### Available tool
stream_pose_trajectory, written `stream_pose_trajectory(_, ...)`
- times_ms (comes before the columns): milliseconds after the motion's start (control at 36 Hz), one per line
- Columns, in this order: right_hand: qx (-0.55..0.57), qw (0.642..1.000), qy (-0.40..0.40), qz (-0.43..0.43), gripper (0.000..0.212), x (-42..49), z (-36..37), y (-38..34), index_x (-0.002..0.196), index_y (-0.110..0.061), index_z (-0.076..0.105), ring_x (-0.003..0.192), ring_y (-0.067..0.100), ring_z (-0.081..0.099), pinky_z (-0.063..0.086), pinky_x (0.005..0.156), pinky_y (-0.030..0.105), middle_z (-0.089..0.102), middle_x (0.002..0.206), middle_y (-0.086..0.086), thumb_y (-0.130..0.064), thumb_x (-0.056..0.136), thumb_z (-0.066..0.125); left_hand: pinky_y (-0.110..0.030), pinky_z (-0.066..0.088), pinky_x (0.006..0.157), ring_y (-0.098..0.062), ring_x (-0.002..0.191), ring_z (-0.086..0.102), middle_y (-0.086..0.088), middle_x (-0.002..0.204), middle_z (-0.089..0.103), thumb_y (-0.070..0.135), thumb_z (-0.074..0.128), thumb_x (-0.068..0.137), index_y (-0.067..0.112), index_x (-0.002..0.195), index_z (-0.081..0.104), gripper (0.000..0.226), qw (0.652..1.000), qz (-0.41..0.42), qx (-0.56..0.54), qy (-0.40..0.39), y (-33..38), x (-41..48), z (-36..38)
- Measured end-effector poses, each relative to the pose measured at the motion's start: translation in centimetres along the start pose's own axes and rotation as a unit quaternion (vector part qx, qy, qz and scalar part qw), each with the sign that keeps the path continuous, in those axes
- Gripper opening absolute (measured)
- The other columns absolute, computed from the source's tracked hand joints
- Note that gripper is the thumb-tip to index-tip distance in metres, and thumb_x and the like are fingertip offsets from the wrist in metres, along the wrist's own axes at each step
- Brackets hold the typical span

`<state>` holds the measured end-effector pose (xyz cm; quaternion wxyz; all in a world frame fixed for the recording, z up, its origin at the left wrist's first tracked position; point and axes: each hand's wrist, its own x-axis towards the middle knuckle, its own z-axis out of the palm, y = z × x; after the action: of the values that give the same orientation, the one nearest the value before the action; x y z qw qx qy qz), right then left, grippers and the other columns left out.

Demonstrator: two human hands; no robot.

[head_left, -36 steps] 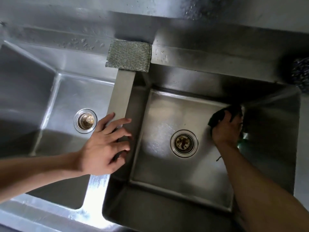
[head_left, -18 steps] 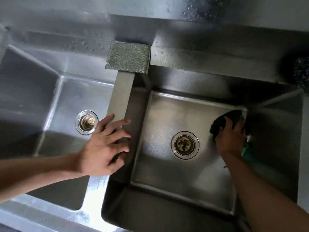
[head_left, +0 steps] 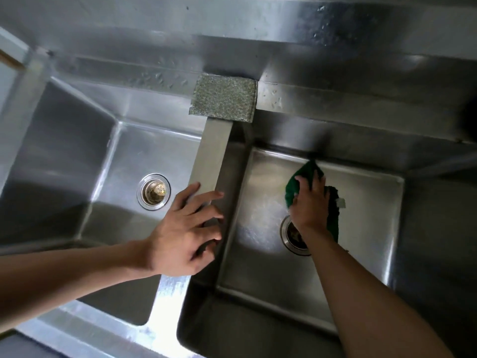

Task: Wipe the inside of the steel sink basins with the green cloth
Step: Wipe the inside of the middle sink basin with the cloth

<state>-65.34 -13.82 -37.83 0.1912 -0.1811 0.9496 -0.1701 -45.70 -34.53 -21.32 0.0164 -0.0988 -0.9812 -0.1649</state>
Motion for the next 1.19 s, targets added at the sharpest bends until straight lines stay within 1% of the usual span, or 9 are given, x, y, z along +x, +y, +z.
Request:
stream_pose_trajectory(111, 0.008, 1.0, -0.008, -0.018, 0.069, 2.1, 0.8, -3.1, 0.144, -0.02, 0.042, 0.15, 0.038, 0.009, 0.009, 0.12, 0.053, 0.018, 0.162, 0.017, -0.012, 0.081, 0.07, -0.058, 0.026, 0.121, -0.028, 0.142, 0.051, 0.002, 0.11, 0.069, 0.026, 0.067, 0.071, 0.023, 0.082, 0.07, 0.011, 1.0, -0.003, -0.009, 0.006, 0.0, 0.0, 0.0)
stream_pose_trajectory(222, -0.012, 0.977, -0.07, -0.201, 0.063, -0.1, 3.3, -5.4, 0.13, -0.018, 0.058, 0.144, 0.041, 0.029, 0.028, 0.115, 0.057, 0.035, 0.155, 0.017, -0.013, 0.071, 0.079, -0.057, 0.026, 0.122, -0.028, 0.142, 0.051, 0.002, 0.111, 0.07, 0.026, 0.067, 0.071, 0.024, 0.082, 0.07, 0.012, 1.0, -0.002, -0.01, 0.009, -0.1, -0.1, 0.0)
stream_pose_trajectory(444, -0.058, 0.925, -0.139, -0.349, 0.043, -11.6, 4.7, -2.6, 0.123, -0.027, 0.061, 0.139, 0.037, 0.041, 0.043, 0.107, 0.05, 0.045, 0.15, 0.012, -0.016, 0.082, 0.05, -0.059, 0.026, 0.121, -0.028, 0.144, 0.049, 0.004, 0.11, 0.07, 0.027, 0.067, 0.072, 0.025, 0.082, 0.071, 0.01, 1.0, 0.005, -0.001, 0.004, -0.2, -0.2, 0.1)
stream_pose_trajectory(500, -0.102, 0.899, -0.142, -0.403, 0.042, -12.2, 3.9, -0.5, 0.12, -0.027, 0.062, 0.137, 0.038, 0.043, 0.043, 0.107, 0.052, 0.048, 0.148, 0.014, -0.015, 0.08, 0.057, -0.059, 0.026, 0.122, -0.029, 0.142, 0.051, 0.003, 0.108, 0.07, 0.027, 0.066, 0.072, 0.024, 0.081, 0.07, 0.01, 1.0, 0.006, 0.0, 0.007, -0.3, -0.2, 0.1)
stream_pose_trajectory(611, -0.115, 0.916, -0.173, -0.343, 0.072, -10.9, 2.2, 1.1, 0.128, -0.03, 0.056, 0.142, 0.038, 0.036, 0.033, 0.112, 0.051, 0.04, 0.154, 0.012, -0.014, 0.063, 0.082, -0.06, 0.028, 0.121, -0.03, 0.142, 0.051, 0.002, 0.107, 0.07, 0.027, 0.065, 0.072, 0.023, 0.08, 0.07, 0.01, 1.0, 0.01, 0.003, 0.011, -0.3, -0.2, 0.2)
stream_pose_trajectory(750, -0.113, 0.939, -0.195, -0.259, 0.066, -10.6, 2.8, -1.6, 0.131, -0.028, 0.055, 0.148, 0.038, 0.023, 0.027, 0.115, 0.053, 0.032, 0.158, 0.011, -0.018, 0.07, 0.077, -0.06, 0.028, 0.121, -0.03, 0.142, 0.051, 0.001, 0.108, 0.07, 0.026, 0.064, 0.073, 0.022, 0.081, 0.071, 0.011, 1.0, 0.014, 0.002, 0.013, -0.2, -0.1, 0.0)
stream_pose_trajectory(917, -0.159, 0.809, -0.263, -0.501, 0.05, -14.0, 5.0, -1.3, 0.124, -0.03, 0.059, 0.139, 0.037, 0.041, 0.036, 0.112, 0.054, 0.043, 0.152, 0.008, -0.028, 0.076, 0.073, -0.06, 0.027, 0.121, -0.032, 0.142, 0.051, -0.001, 0.108, 0.07, 0.027, 0.064, 0.075, 0.022, 0.08, 0.07, 0.009, 1.0, 0.017, -0.002, 0.01, -0.2, -0.2, 0.0)
stream_pose_trajectory(1028, -0.244, 0.754, -0.294, -0.534, 0.058, -16.0, 4.2, 1.8, 0.126, -0.036, 0.055, 0.138, 0.032, 0.044, 0.031, 0.111, 0.05, 0.041, 0.154, 0.005, -0.037, 0.073, 0.076, -0.061, 0.027, 0.12, -0.033, 0.141, 0.052, -0.002, 0.109, 0.07, 0.026, 0.064, 0.074, 0.021, 0.08, 0.071, 0.01, 1.0, 0.018, 0.003, 0.007, -0.2, -0.2, 0.0)
stream_pose_trajectory(1194, -0.257, 0.814, -0.281, -0.439, 0.075, -16.2, -1.2, 11.1, 0.132, -0.039, 0.051, 0.141, 0.031, 0.039, 0.043, 0.107, 0.052, 0.03, 0.159, 0.005, -0.028, 0.064, 0.08, -0.063, 0.029, 0.119, -0.034, 0.14, 0.053, -0.002, 0.108, 0.071, 0.028, 0.065, 0.076, 0.021, 0.079, 0.072, 0.01, 1.0, 0.022, 0.005, 0.007, -0.2, -0.1, -0.1)
